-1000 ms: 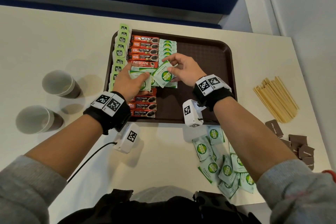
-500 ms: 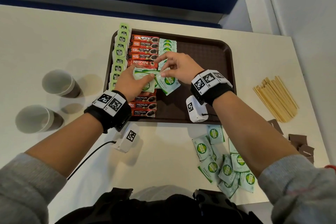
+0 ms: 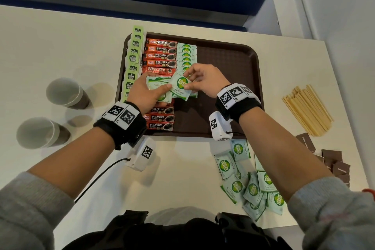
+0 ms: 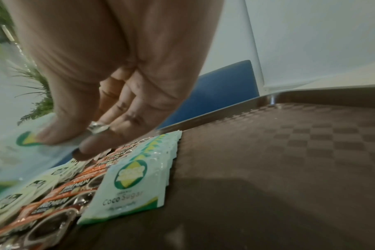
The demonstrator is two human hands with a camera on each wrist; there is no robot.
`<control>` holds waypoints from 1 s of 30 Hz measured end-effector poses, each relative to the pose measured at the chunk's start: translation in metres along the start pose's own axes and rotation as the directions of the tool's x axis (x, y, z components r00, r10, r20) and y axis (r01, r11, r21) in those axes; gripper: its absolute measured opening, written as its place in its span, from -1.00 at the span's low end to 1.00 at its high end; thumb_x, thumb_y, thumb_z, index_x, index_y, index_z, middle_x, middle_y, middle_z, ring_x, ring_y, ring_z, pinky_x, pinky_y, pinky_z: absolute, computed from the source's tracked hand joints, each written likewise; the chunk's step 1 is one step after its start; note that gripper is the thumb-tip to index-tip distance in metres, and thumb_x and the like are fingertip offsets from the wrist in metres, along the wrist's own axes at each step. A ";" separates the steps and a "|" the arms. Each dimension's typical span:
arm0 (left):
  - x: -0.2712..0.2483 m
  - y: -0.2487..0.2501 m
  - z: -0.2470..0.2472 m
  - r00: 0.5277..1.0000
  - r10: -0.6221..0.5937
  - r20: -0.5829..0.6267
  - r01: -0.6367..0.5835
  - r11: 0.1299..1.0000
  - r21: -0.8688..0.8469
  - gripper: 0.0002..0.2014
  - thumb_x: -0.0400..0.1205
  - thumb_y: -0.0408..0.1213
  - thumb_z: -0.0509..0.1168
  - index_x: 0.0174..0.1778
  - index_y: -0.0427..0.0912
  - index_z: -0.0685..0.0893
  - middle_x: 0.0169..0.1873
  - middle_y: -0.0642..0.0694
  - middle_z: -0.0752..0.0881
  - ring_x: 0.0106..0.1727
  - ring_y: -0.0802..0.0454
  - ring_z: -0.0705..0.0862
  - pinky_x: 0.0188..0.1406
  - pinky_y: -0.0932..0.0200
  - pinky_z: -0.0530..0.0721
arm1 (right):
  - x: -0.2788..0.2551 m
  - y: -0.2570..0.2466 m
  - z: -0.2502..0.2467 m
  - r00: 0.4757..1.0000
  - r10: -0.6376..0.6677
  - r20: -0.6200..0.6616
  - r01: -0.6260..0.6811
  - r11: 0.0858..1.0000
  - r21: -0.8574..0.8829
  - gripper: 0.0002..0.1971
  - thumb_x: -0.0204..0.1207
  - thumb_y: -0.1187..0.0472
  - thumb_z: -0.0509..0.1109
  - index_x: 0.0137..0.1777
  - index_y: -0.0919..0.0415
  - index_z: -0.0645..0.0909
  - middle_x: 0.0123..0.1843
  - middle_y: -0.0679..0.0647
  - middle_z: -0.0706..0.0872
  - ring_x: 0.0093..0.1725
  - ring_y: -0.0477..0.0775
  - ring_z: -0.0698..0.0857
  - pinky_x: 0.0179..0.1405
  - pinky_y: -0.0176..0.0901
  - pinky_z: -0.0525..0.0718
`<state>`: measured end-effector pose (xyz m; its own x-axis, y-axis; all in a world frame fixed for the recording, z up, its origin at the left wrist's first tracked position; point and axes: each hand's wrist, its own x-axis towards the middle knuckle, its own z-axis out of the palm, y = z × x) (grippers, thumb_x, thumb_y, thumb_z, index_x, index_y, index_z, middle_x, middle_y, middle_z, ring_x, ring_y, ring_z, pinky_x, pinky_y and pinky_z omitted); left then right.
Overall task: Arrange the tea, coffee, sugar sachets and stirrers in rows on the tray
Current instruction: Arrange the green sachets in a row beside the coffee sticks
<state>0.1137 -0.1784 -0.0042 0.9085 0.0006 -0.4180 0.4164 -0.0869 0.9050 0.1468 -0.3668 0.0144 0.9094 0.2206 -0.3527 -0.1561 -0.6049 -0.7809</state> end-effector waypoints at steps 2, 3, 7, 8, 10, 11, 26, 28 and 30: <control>0.000 -0.001 -0.001 1.000 0.001 -0.027 -0.001 1.000 -0.001 -0.67 0.54 -0.31 0.46 0.17 -0.18 0.55 0.03 -0.10 0.73 -0.11 0.08 0.76 -0.44 0.24 0.77 | 0.002 0.007 -0.002 0.998 -0.010 -0.063 0.010 1.000 0.003 -0.78 0.36 0.35 0.56 -0.06 0.09 0.66 -0.14 0.09 0.67 -0.16 0.03 0.69 -0.04 -0.08 0.77; 0.001 -0.002 -0.002 0.999 -0.006 -0.047 0.006 1.000 0.001 -0.64 0.54 -0.31 0.46 0.21 -0.21 0.54 0.04 -0.11 0.72 -0.09 0.05 0.76 -0.44 0.24 0.77 | 0.002 0.010 -0.003 0.995 -0.010 -0.094 0.008 1.000 -0.025 -0.79 0.37 0.35 0.55 -0.05 0.09 0.69 -0.14 0.07 0.67 -0.20 -0.05 0.66 -0.04 -0.11 0.74; 0.003 -0.001 -0.008 0.995 -0.003 -0.097 0.007 0.999 0.042 -0.70 0.55 -0.30 0.45 0.13 -0.19 0.53 -0.04 -0.06 0.72 -0.12 0.05 0.76 -0.42 0.22 0.78 | 0.000 0.020 -0.010 0.994 -0.003 -0.108 -0.019 0.980 -0.198 -0.77 0.45 0.32 0.50 0.10 0.14 0.75 -0.14 -0.05 0.68 -0.31 -0.22 0.53 -0.09 -0.33 0.51; 0.004 -0.001 -0.009 0.995 0.000 -0.102 0.005 0.999 0.045 -0.71 0.55 -0.30 0.45 0.11 -0.18 0.52 -0.08 -0.03 0.71 -0.15 0.09 0.75 -0.43 0.22 0.78 | -0.001 0.021 -0.010 0.995 0.000 -0.099 -0.023 0.972 -0.235 -0.76 0.46 0.31 0.48 0.12 0.13 0.75 -0.10 -0.06 0.68 -0.26 -0.20 0.55 -0.07 -0.34 0.50; 0.005 0.000 -0.010 0.995 -0.002 -0.102 0.006 0.999 0.039 -0.72 0.55 -0.30 0.45 0.09 -0.17 0.52 -0.12 0.01 0.70 -0.18 0.13 0.74 -0.42 0.22 0.78 | -0.002 0.023 -0.008 0.996 0.013 -0.087 -0.036 0.962 -0.271 -0.75 0.48 0.31 0.47 0.15 0.12 0.75 -0.03 -0.06 0.68 -0.13 -0.13 0.58 -0.05 -0.35 0.48; 0.005 0.000 -0.010 0.995 -0.004 -0.101 0.007 0.999 0.035 -0.72 0.55 -0.29 0.45 0.09 -0.17 0.52 -0.12 0.02 0.70 -0.18 0.13 0.74 -0.41 0.21 0.79 | -0.001 0.024 -0.006 0.996 0.022 -0.086 -0.045 0.961 -0.274 -0.75 0.48 0.31 0.47 0.15 0.12 0.75 0.00 -0.04 0.68 -0.08 -0.11 0.58 -0.04 -0.35 0.49; 0.003 0.000 -0.008 0.995 0.002 -0.097 0.000 1.000 0.025 -0.72 0.56 -0.31 0.43 0.13 -0.18 0.53 0.00 -0.09 0.71 -0.17 0.13 0.73 -0.49 0.31 0.74 | 0.006 0.029 0.014 0.970 0.052 -0.239 -0.112 0.963 -0.244 -0.84 0.36 0.31 0.57 -0.07 0.23 0.73 -0.10 0.03 0.60 -0.18 -0.06 0.59 -0.14 -0.32 0.53; 0.002 -0.001 -0.007 0.996 0.002 -0.094 0.001 0.999 0.032 -0.72 0.56 -0.31 0.43 0.12 -0.18 0.53 0.01 -0.09 0.71 -0.16 0.12 0.73 -0.48 0.29 0.75 | 0.006 0.029 0.014 0.969 0.052 -0.242 -0.112 0.964 -0.240 -0.84 0.36 0.32 0.57 -0.07 0.23 0.72 -0.09 0.04 0.60 -0.19 -0.06 0.59 -0.14 -0.31 0.54; 0.003 -0.001 -0.007 0.996 -0.006 -0.091 0.008 1.000 0.028 -0.71 0.56 -0.31 0.44 0.14 -0.18 0.53 0.03 -0.10 0.71 -0.14 0.10 0.74 -0.45 0.26 0.77 | 0.006 0.029 0.015 0.968 0.052 -0.245 -0.112 0.964 -0.240 -0.84 0.36 0.31 0.57 -0.07 0.24 0.72 -0.08 0.04 0.59 -0.21 -0.07 0.57 -0.15 -0.33 0.52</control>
<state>0.1161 -0.1713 -0.0056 0.9055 0.0920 -0.4142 0.4228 -0.1145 0.8990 0.1416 -0.3720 -0.0179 0.9668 -0.0050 -0.2554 -0.1598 -0.7919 -0.5894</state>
